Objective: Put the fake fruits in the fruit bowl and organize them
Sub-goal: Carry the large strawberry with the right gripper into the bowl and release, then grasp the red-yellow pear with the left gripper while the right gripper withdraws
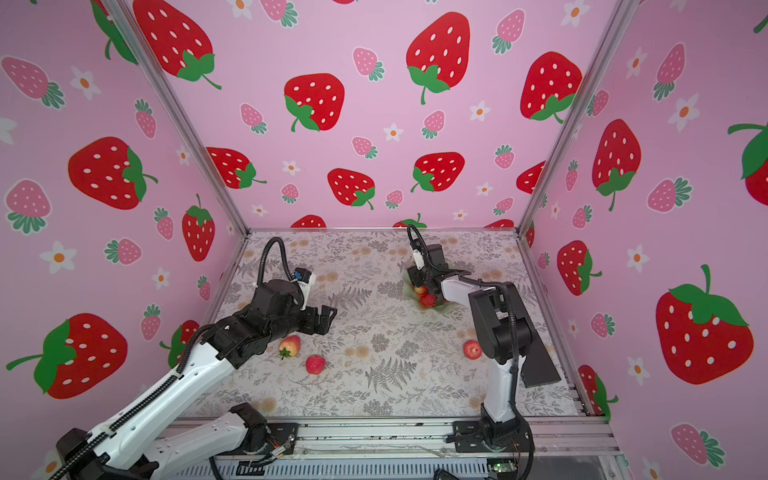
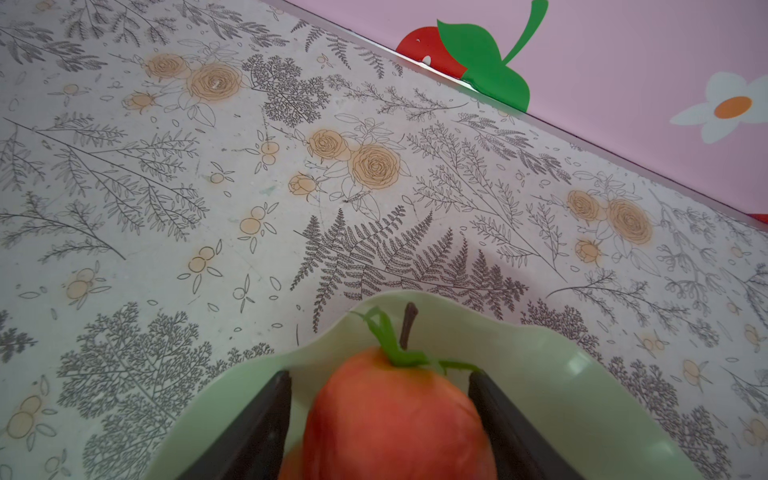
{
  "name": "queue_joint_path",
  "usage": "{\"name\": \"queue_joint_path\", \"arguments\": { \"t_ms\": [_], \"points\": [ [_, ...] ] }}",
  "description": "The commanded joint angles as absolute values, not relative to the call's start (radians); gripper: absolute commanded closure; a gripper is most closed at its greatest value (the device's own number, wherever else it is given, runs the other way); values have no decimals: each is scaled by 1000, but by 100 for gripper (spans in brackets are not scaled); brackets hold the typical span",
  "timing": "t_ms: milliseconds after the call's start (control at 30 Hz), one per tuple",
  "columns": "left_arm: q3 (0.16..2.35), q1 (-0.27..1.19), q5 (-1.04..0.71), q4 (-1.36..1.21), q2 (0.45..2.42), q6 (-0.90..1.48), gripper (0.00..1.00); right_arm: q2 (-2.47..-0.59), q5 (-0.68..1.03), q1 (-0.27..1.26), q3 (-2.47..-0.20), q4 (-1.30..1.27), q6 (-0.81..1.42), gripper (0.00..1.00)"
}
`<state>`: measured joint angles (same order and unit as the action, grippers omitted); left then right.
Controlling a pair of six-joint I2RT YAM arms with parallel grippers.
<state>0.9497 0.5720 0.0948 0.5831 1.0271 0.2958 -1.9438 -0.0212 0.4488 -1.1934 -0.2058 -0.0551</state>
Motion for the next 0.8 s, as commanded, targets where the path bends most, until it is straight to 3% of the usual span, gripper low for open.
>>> {"name": "queue_joint_path", "arguments": {
  "t_ms": [0, 300, 600, 767],
  "points": [
    [979, 559, 198, 709, 1074, 360, 1, -1865, -36, 445, -1168, -239, -65, 25],
    [882, 382, 161, 738, 1102, 483, 2, -1668, 18, 470, -1124, -244, -46, 16],
    [778, 242, 104, 706, 1198, 536, 6, -1519, 107, 704, -979, -253, 14, 14],
    [782, 215, 114, 687, 1271, 512, 7, -1461, 183, 750, -858, -349, 149, 14]
  ]
}}
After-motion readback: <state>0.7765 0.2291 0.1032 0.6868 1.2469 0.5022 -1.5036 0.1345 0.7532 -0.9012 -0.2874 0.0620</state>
